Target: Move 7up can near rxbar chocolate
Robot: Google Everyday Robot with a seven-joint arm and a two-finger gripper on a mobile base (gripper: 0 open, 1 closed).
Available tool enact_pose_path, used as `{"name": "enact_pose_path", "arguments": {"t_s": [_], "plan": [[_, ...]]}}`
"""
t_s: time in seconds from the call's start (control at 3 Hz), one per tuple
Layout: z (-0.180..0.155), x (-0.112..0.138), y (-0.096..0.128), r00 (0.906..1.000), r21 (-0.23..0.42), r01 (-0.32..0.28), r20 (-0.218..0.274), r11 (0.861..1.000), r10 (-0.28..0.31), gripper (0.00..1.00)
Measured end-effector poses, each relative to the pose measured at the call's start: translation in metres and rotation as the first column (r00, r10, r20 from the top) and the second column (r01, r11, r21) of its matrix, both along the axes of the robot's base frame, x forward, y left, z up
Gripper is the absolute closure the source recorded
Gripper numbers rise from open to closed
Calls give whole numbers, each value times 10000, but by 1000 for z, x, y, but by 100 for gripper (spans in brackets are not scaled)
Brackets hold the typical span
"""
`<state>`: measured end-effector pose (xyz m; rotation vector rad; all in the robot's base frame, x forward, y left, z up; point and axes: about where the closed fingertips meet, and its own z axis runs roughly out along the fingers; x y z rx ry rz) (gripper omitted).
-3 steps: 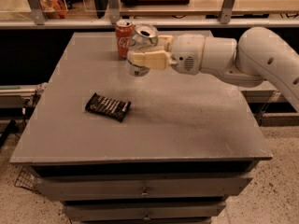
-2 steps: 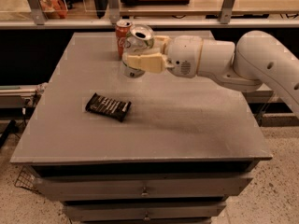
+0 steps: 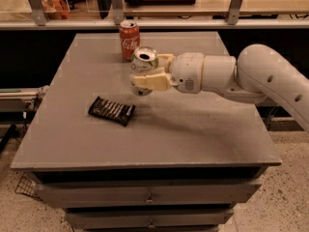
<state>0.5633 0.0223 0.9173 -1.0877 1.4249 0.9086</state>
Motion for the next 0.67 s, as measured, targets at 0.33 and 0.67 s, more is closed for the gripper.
{"name": "enact_pose_path", "arguments": {"t_s": [0.33,0.67], "plan": [[-16,4,0,9999,-227,-45,-160,9997,41,100],[-33,4,3,9989,-443,-146,-449,9989,126,84]]}}
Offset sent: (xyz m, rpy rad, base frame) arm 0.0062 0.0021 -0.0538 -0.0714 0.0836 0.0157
